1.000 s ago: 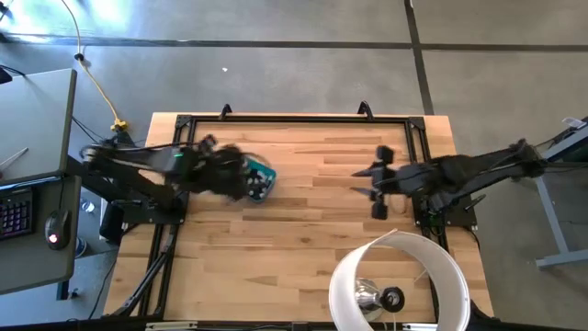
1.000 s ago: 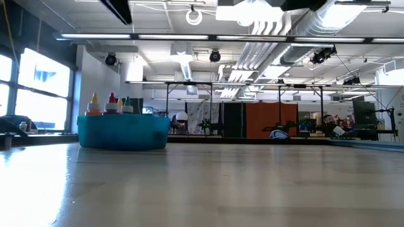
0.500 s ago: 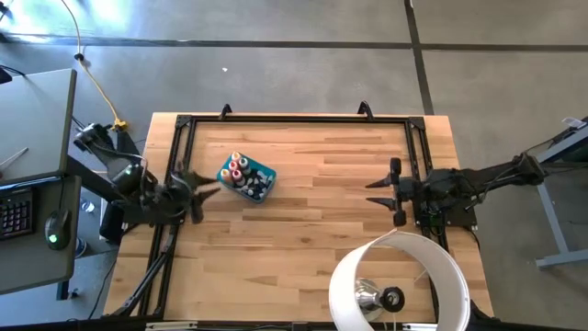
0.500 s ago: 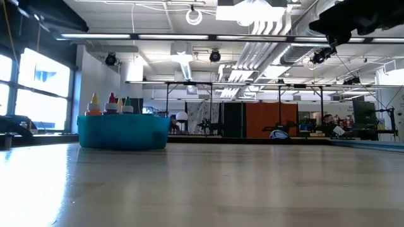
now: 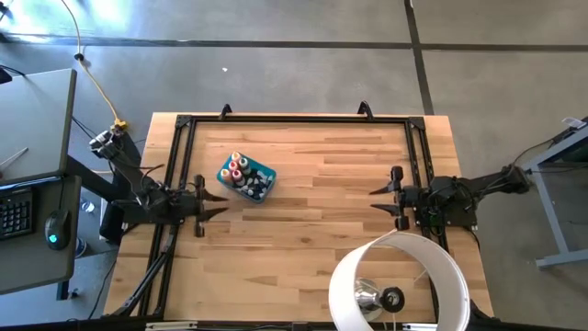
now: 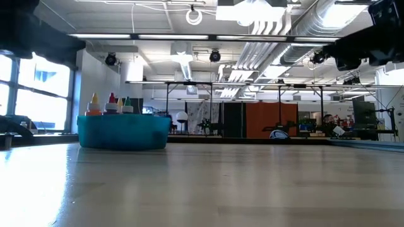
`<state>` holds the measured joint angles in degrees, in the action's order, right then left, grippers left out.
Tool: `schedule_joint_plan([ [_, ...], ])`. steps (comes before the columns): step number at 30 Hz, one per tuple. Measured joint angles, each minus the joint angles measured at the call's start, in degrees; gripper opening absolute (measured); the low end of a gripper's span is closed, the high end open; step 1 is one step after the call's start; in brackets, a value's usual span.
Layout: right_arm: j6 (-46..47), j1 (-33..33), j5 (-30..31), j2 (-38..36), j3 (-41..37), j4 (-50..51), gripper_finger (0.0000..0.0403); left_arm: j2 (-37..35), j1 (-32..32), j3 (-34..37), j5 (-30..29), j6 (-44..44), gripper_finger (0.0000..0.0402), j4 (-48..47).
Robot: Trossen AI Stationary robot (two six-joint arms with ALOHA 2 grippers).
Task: Pick & Place food coloring
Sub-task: Return to Home Position
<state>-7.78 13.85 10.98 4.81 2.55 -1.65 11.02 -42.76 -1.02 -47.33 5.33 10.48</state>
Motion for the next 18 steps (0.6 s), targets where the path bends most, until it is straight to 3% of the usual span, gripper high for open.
schedule_joint_plan([
  [4,-0.2,0.0,0.0,-0.1,-1.9,-1.7,0.0153,-2.1,0.0,0.0,6.5,-1.0,0.011,-2.9],
  [13,0.1,0.0,-0.1,1.6,-1.9,-1.5,0.0153,-1.5,0.0,0.2,6.0,-2.5,0.011,-6.8],
  [18,0.2,0.0,-0.1,1.6,-2.0,-1.5,0.0153,-1.0,0.0,0.2,6.6,1.2,0.011,-6.8],
])
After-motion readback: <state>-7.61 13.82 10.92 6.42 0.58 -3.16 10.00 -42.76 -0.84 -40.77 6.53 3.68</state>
